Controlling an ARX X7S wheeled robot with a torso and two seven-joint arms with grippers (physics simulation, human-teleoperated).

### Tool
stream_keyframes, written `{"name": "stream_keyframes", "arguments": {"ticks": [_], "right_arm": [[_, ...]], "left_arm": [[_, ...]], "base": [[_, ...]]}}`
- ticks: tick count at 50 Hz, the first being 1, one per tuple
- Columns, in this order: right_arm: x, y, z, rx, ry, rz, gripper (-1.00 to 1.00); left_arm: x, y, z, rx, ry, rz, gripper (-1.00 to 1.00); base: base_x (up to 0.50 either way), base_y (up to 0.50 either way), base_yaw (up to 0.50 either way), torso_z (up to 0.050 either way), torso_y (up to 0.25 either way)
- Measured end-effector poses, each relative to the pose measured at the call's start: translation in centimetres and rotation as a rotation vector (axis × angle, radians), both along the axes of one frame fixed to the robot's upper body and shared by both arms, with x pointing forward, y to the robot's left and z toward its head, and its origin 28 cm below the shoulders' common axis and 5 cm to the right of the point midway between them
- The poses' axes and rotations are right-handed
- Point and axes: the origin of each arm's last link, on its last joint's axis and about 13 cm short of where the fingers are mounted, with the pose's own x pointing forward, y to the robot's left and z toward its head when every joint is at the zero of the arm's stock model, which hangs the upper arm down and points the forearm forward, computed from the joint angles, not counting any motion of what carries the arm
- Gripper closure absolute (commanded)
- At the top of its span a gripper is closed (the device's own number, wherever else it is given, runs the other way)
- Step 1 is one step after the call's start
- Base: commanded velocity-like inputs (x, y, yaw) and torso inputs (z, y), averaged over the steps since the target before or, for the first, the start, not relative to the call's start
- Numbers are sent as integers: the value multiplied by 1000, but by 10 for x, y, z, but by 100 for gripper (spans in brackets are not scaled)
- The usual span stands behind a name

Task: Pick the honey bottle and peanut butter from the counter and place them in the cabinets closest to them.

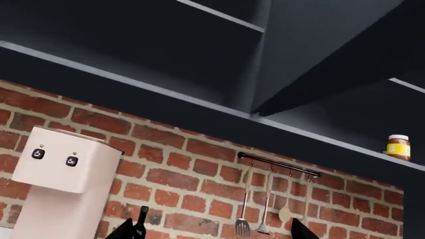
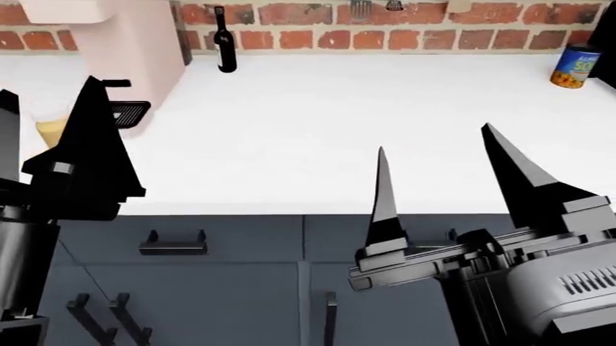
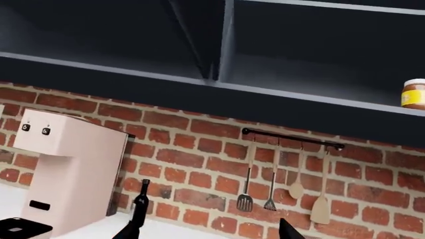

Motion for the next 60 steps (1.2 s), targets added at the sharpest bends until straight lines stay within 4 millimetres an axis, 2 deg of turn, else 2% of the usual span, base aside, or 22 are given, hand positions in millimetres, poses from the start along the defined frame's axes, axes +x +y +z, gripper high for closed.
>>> {"name": "stream_keyframes", "arguments": {"ticks": [28, 41, 57, 60], "right_arm": [[2, 1, -2, -20, 12, 3, -100], [9, 3, -7, -110, 12, -165, -100], [9, 3, -7, -125, 2, -203, -100], [9, 3, -7, -116, 7, -194, -100]], "left_arm": [[-1, 0, 0, 1, 1, -10, -100], [1, 0, -1, -3, 9, -13, -100], [1, 0, -1, -2, 16, -14, -100], [1, 2, 0, -3, 17, 4, -100]], "base": [[35, 500, 0, 0, 0], [31, 500, 0, 0, 1], [40, 498, 0, 0, 1], [0, 0, 0, 0, 3]]}}
